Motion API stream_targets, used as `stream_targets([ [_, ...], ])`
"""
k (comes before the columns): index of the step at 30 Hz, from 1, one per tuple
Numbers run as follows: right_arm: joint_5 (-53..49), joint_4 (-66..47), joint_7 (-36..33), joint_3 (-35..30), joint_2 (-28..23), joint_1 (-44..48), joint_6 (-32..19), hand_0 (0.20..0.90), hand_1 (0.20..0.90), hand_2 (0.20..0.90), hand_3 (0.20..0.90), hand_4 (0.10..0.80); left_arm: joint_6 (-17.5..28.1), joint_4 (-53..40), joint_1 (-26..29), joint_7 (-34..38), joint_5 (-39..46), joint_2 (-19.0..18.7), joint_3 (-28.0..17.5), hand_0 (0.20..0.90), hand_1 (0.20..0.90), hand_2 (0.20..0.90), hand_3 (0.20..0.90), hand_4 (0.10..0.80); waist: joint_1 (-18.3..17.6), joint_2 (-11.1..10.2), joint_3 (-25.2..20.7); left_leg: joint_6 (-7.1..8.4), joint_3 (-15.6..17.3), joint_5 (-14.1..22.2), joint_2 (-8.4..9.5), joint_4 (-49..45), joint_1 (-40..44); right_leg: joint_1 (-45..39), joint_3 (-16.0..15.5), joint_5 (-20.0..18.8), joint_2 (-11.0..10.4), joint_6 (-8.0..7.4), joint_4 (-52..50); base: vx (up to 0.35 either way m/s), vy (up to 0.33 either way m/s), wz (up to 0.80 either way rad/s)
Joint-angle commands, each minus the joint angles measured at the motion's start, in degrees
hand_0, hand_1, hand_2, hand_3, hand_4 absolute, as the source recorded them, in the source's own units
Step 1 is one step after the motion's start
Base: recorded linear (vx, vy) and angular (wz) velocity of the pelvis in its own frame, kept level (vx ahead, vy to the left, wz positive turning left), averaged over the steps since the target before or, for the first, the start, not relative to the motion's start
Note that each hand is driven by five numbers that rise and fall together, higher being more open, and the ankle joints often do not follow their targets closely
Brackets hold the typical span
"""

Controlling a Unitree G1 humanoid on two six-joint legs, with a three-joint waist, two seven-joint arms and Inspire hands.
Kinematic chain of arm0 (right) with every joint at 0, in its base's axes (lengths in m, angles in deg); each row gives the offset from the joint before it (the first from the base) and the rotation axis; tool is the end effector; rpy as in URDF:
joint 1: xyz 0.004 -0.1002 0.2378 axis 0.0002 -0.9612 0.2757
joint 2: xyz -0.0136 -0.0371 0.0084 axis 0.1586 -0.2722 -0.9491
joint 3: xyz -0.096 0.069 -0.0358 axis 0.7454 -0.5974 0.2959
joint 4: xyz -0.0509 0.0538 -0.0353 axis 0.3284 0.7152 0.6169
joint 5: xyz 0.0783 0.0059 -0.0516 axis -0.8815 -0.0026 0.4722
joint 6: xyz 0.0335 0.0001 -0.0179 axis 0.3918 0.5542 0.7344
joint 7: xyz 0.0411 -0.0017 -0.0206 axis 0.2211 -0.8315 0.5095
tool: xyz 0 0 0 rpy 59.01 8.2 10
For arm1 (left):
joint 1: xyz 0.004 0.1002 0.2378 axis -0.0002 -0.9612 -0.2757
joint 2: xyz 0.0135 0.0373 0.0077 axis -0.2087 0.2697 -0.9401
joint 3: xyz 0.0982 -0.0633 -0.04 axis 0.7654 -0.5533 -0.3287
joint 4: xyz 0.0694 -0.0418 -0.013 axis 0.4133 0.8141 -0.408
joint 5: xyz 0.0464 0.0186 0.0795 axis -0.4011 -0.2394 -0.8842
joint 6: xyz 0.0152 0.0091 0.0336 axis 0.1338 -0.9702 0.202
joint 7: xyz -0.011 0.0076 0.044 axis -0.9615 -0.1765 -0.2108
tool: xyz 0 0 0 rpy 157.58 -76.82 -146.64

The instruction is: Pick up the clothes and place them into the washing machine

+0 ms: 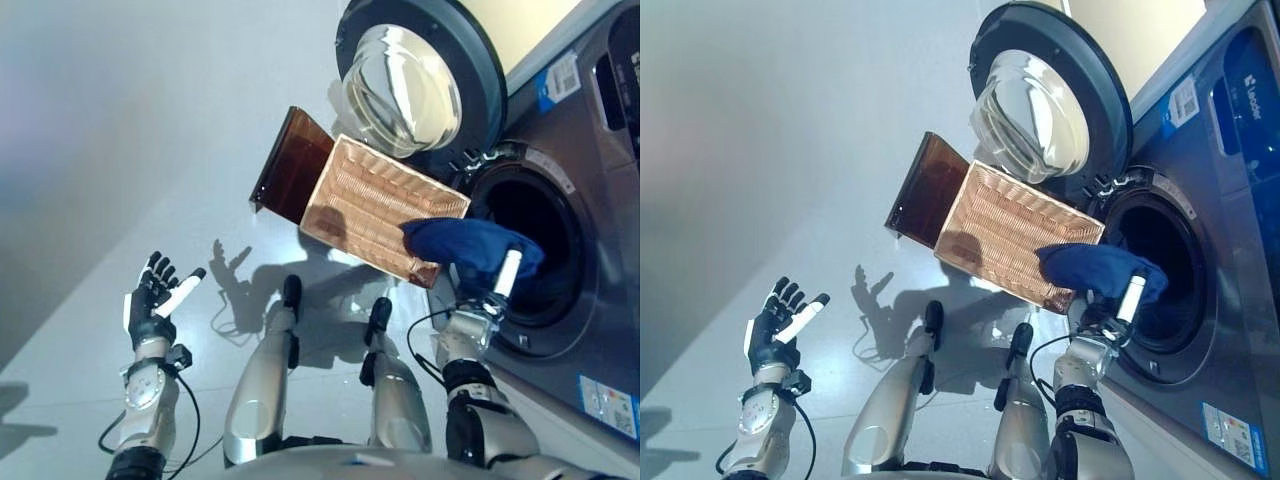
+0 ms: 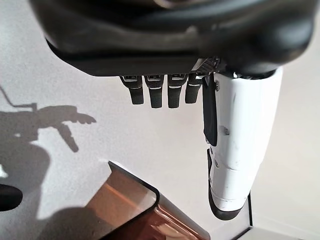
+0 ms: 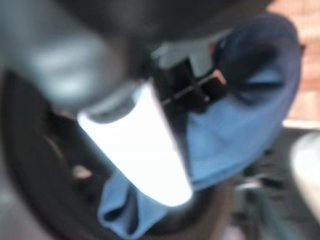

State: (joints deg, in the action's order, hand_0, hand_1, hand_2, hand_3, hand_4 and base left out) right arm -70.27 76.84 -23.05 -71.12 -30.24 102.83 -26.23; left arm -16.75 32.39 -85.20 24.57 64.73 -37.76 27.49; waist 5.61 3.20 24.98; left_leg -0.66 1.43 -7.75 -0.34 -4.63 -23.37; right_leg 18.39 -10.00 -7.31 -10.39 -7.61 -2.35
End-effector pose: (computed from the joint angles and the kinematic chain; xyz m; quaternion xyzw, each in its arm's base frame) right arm 0.2376 -0.2341 -0.0240 0.5978 -0.1168 -0.4167 0.6748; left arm 0.1398 0.2448 -0.0424 -0.0917 0.0776 0.2221 0.9676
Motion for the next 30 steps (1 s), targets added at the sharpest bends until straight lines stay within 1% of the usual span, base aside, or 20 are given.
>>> stream_targets([
  [1,-4.76,-4.09,2.36,-5.88,-3.56,-1.93,-8.9,0.2,0.2,0.2,0.2,0.3,2.96,-0.71,-3.19,0.22,1.3,-1.23,-1.66,0.9,0.9,0.9,0.9,0.8,-0.36,0.04,-6.31,1.47,0.02,4.23,2.33,0.18,-0.42,2.17,-0.61,0.51,0.18,0.59,0.27,0.045,-0.019,-0.03],
  [2,-4.92,-3.98,2.52,-5.94,-3.62,-1.93,-8.92,0.2,0.2,0.2,0.2,0.3,2.98,-0.66,-3.13,0.21,1.31,-1.25,-1.59,0.9,0.9,0.9,0.9,0.8,-0.3,0.06,-6.33,1.47,0.01,4.23,2.33,0.23,-0.4,2.16,-0.62,0.53,0.18,0.59,0.28,0.069,-0.014,-0.04],
  [3,-6.33,-3.8,2.21,-7.94,-4.56,-1.6,-10.45,0.2,0.2,0.2,0.2,0.3,3.0,-0.62,-3.39,0.26,1.95,-0.97,-1.22,0.9,0.9,0.9,0.9,0.8,-0.6,0.24,-7.16,1.44,-0.01,4.39,2.3,0.36,0.0,1.95,-0.53,0.87,0.25,0.65,0.14,0.04,-0.003,-0.02],
  [4,-6.45,-3.62,2.3,-8.03,-4.72,-1.56,-10.44,0.2,0.2,0.2,0.2,0.3,3.01,-0.62,-3.38,0.24,2.0,-0.98,-1.1,0.9,0.9,0.9,0.9,0.8,-0.53,0.3,-7.2,1.44,-0.04,4.4,2.31,0.4,0.01,1.95,-0.55,0.91,0.25,0.65,0.14,0.049,-0.011,-0.03],
  [8,-6.65,-1.12,-0.76,-10.83,-8.57,-0.46,-12.79,0.2,0.2,0.2,0.2,0.3,2.96,0.28,-3.38,0.59,2.03,-1.5,-0.43,0.9,0.9,0.9,0.9,0.8,-1.09,0.41,-8.23,1.49,-0.16,4.77,2.35,0.27,0.08,2.01,-0.12,1.23,0.33,0.65,-0.18,0.02,-0.003,-0.04],
  [9,-6.47,0.12,-2.26,-11.78,-10.29,0.26,-13.35,0.2,0.2,0.2,0.2,0.3,2.94,0.26,-3.28,0.78,1.79,-1.7,-0.03,0.9,0.9,0.9,0.9,0.8,-1.07,0.53,-8.42,1.5,-0.15,4.87,2.33,0.27,0.06,2.18,0.05,1.32,0.35,0.65,-0.21,0.013,-0.006,-0.08],
  [10,-5.95,2.92,-4.93,-13.33,-13.12,1.02,-13.61,0.2,0.2,0.2,0.2,0.3,2.85,0.37,-3.46,1.03,1.51,-2.17,-0.06,0.9,0.9,0.9,0.9,0.8,-1.19,0.57,-8.71,1.57,-0.04,4.93,2.3,0.36,0.07,2.25,0.06,1.37,0.38,0.69,-0.18,0.011,-0.007,-0.07],
  [11,-5.7,3.25,-5.27,-13.41,-13.54,1.27,-13.5,0.2,0.2,0.2,0.2,0.3,2.85,0.35,-3.39,1.05,1.52,-2.09,0.04,0.9,0.9,0.9,0.9,0.8,-1.1,0.68,-8.71,1.58,-0.02,4.92,2.29,0.39,0.04,2.31,0.08,1.37,0.38,0.69,-0.16,0.007,-0.007,-0.06],
  [13,-4.86,7.59,-8.46,-15.16,-18.3,2.45,-12.73,0.2,0.2,0.2,0.2,0.3,2.61,0.45,-3.51,0.99,1.23,-2.69,0.09,0.9,0.9,0.9,0.9,0.8,-1.21,0.65,-8.8,1.62,0.04,4.88,2.29,0.49,-0.06,2.58,0.25,1.27,0.44,0.74,-0.08,-0.002,-0.012,-0.04],
  [15,-3.09,10.6,-11.06,-16.11,-23.02,4.23,-11.71,0.2,0.2,0.2,0.2,0.3,2.64,-0.02,-3.9,0.88,0.84,-2.97,0.31,0.9,0.9,0.9,0.9,0.8,-0.94,1.23,-8.77,1.64,0.13,4.72,2.32,0.72,-0.25,3.02,0.4,1.3,0.43,0.8,-0.15,-0.01,-0.001,-0.05],
  [17,-0.35,14.15,-13.41,-14.92,-28.69,6.22,-9.2,0.2,0.2,0.2,0.2,0.3,2.63,-0.27,-4.1,0.57,0.7,-3.59,0.48,0.9,0.9,0.9,0.9,0.8,-0.58,1.96,-8.72,1.63,0.2,4.47,2.43,0.88,-0.42,3.66,0.79,1.42,0.29,0.87,-0.7,-0.02,0.022,-0.1],
  [18,1.59,14.35,-13.86,-13.03,-31.9,9.15,-7.74,0.2,0.2,0.2,0.2,0.3,2.72,-0.48,-4.33,0.52,0.57,-4.05,1.17,0.9,0.9,0.9,0.9,0.8,-0.29,2.88,-8.46,1.46,0.42,4.28,2.43,1.09,-0.47,4.23,1.21,1.59,0.11,1.02,-1.35,-0.037,0.031,-0.14],
  [19,2.49,14.35,-14.17,-11.99,-33.2,10.59,-7.3,0.2,0.2,0.2,0.2,0.3,2.77,-0.73,-4.37,0.48,0.58,-4.15,1.65,0.9,0.9,0.9,0.9,0.8,-0.13,3.48,-8.18,1.37,0.67,4.16,2.49,1.22,-0.49,4.63,1.57,1.66,0.08,1.08,-1.82,-0.035,0.029,-0.13],
  [20,2.7,14.44,-14.41,-11.81,-33.47,10.88,-7.25,0.2,0.2,0.2,0.2,0.3,2.77,-0.77,-4.32,0.49,0.61,-3.95,1.65,0.9,0.9,0.9,0.9,0.8,-0.12,3.62,-8.09,1.36,0.77,4.14,2.47,1.25,-0.49,4.78,1.7,1.7,0.09,1.08,-1.99,-0.027,0.012,-0.09],
  [21,3.66,14.52,-14.69,-10.38,-35.02,12.86,-6.74,0.2,0.2,0.2,0.2,0.3,2.83,-0.85,-4.5,0.37,0.84,-4.03,2.13,0.9,0.9,0.9,0.9,0.8,0.1,4.15,-7.89,1.34,0.99,4.03,2.54,1.29,-0.53,5.19,2.04,1.75,0.09,1.15,-2.33,-0.025,0.013,-0.09],
  [24,6.55,13.25,-16.71,-6.48,-37.15,18.4,-7.01,0.2,0.2,0.2,0.2,0.3,2.91,-1.16,-4.66,0.01,1.67,-3.7,3.54,0.9,0.9,0.9,0.9,0.8,0.5,5.28,-7.48,1.52,1.61,3.45,2.35,1.85,-0.68,5.99,2.38,1.74,0.3,1.33,-2.57,-0.033,-0.014,-0.13],
  [27,8.21,13.05,-18.16,-4.93,-38.26,21.08,-6.88,0.2,0.2,0.2,0.2,0.3,2.91,-1.58,-4.67,-0.26,1.89,-3.56,4.56,0.9,0.9,0.9,0.9,0.8,0.57,5.83,-7.63,1.74,1.73,2.93,2.1,2.68,-0.75,6.3,2.38,1.65,0.47,1.4,-2.37,-0.013,-0.043,-0.03],
  [28,9.48,13.05,-19.97,-3.1,-40.08,24.61,-7.26,0.2,0.2,0.2,0.2,0.3,2.93,-2.13,-4.97,-0.25,2.38,-3.82,5.22,0.9,0.9,0.9,0.9,0.8,0.87,6.31,-7.99,2.16,1.64,2.23,1.96,3.73,-0.86,6.61,2.41,1.49,0.8,1.46,-1.94,-0.017,-0.042,0.01],
  [30,10.04,13.27,-20.81,-2.63,-40.88,25.84,-7.34,0.2,0.2,0.2,0.2,0.3,2.9,-1.9,-4.85,-0.16,2.46,-3.75,5.46,0.9,0.9,0.9,0.9,0.8,0.82,6.57,-8.17,2.32,1.68,1.88,1.86,4.24,-1.0,6.74,2.45,1.4,0.91,1.47,-1.62,-0.014,-0.043,0.01],
])
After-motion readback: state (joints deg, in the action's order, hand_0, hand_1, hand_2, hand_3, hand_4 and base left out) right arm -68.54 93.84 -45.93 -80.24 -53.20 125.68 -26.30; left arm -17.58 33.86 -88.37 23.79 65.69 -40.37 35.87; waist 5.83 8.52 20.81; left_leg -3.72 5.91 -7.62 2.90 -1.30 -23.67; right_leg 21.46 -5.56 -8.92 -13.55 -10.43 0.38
